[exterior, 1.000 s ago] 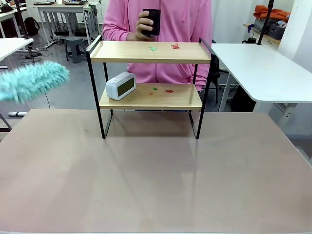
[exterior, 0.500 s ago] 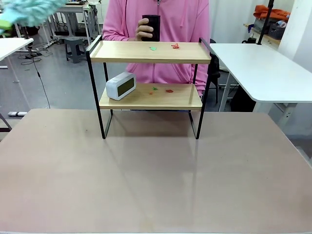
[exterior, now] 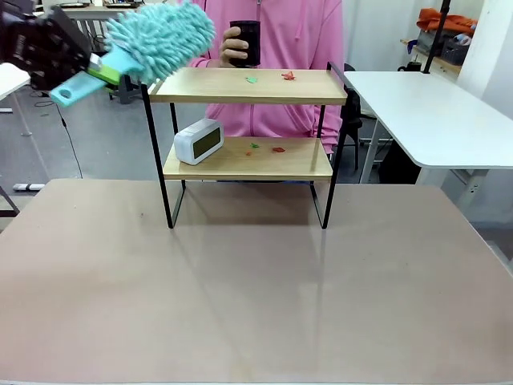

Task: Clean the shelf.
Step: Clean the specific tier of the Shelf with the Duster once objects are removed.

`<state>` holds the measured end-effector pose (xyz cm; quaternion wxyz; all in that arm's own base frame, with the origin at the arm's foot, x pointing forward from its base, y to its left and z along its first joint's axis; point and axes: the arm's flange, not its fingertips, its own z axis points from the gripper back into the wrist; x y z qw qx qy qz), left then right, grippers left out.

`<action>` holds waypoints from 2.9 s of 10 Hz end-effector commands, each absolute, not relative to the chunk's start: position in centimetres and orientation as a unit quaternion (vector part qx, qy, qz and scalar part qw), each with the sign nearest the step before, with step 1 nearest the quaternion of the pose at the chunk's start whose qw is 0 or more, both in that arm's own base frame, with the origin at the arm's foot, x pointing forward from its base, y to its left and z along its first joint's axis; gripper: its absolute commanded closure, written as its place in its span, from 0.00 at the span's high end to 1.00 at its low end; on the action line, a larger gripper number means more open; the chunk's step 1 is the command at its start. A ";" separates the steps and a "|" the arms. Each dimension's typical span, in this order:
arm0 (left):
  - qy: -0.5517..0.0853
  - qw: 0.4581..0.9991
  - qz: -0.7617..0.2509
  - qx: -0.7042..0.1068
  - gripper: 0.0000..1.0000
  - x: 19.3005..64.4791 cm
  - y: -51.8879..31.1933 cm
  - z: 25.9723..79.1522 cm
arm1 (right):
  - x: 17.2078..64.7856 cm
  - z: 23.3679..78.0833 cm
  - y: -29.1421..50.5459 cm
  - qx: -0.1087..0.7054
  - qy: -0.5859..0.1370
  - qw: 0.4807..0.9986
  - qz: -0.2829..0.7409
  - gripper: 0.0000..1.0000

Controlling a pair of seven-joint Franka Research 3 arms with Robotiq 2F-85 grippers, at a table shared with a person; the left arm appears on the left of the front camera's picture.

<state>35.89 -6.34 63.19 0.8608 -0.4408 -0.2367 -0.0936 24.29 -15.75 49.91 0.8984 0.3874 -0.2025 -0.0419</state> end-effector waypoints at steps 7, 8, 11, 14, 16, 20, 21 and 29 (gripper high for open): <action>-0.279 0.892 -0.094 -0.344 0.12 37.4 -8.5 66.6 | 24.4 50.0 -15.8 0.396 -0.212 0.893 -0.032 1.00; -0.252 0.908 -0.098 -0.319 0.12 38.3 -10.3 67.2 | 24.4 50.0 -15.8 0.396 -0.212 0.893 -0.032 1.00; -0.194 0.941 -0.106 -0.257 0.12 41.4 -14.3 68.1 | 24.4 50.0 -15.8 0.396 -0.212 0.893 -0.032 1.00; -0.200 0.949 -0.089 -0.227 0.12 44.1 -16.7 67.1 | 24.4 50.0 -15.8 0.396 -0.212 0.893 -0.032 1.00; -0.186 0.952 -0.103 -0.220 0.12 44.7 -17.8 66.3 | 24.4 50.0 -15.8 0.396 -0.212 0.893 -0.032 1.00; -0.200 0.941 -0.144 -0.233 0.12 45.4 -20.6 65.8 | 24.4 50.0 -15.8 0.396 -0.212 0.893 -0.032 1.00; -0.194 0.937 -0.161 -0.244 0.12 45.6 -21.5 65.7 | 24.4 50.0 -15.8 0.396 -0.212 0.893 -0.032 1.00; -0.072 0.879 -0.334 -0.334 0.12 45.9 -21.1 66.1 | 24.4 50.0 -15.8 0.396 -0.212 0.893 -0.032 1.00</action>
